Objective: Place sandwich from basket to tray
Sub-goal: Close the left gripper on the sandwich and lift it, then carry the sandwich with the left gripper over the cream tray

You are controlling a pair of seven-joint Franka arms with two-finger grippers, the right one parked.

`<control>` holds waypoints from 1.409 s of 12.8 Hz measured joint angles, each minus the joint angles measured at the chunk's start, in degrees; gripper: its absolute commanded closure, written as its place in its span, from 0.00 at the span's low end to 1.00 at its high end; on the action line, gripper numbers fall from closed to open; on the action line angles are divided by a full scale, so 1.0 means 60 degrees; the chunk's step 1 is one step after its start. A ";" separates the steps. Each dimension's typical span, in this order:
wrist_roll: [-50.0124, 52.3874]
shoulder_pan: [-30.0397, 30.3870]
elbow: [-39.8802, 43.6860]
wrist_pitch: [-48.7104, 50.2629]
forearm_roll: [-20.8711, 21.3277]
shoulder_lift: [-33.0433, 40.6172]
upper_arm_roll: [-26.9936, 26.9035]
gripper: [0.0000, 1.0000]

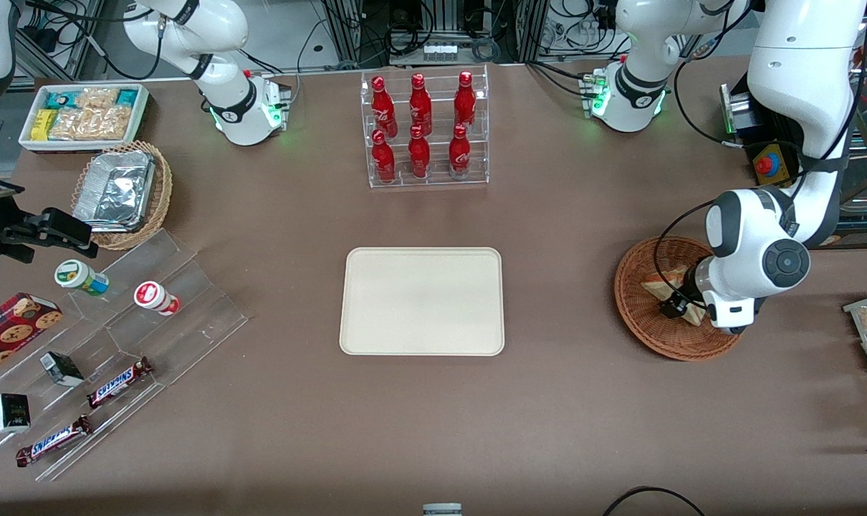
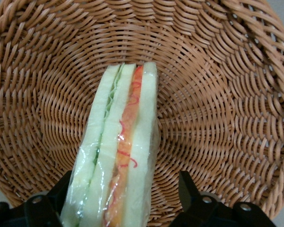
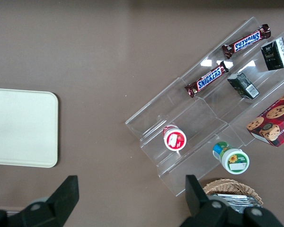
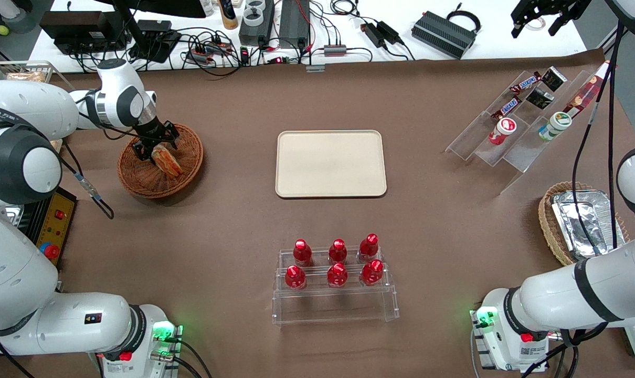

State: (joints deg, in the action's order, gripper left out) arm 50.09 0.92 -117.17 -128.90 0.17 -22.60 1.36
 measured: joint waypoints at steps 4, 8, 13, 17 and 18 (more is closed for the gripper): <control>0.0009 0.0003 -0.0104 0.0000 0.0008 0.0000 -0.0008 0.51; 0.0002 0.0001 -0.0105 0.0015 0.0022 0.0050 -0.0005 0.61; -0.0629 -0.0185 0.1272 0.2296 0.0052 0.0581 0.0164 0.65; -0.1764 -0.1289 0.2600 0.3119 -0.0015 0.0704 0.0259 0.66; -0.1830 -0.1673 0.2686 0.3040 -0.0079 0.0664 0.0279 0.66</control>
State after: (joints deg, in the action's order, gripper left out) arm 39.11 -9.12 -101.06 -110.66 -0.30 -18.61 3.03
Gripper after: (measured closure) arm 0.665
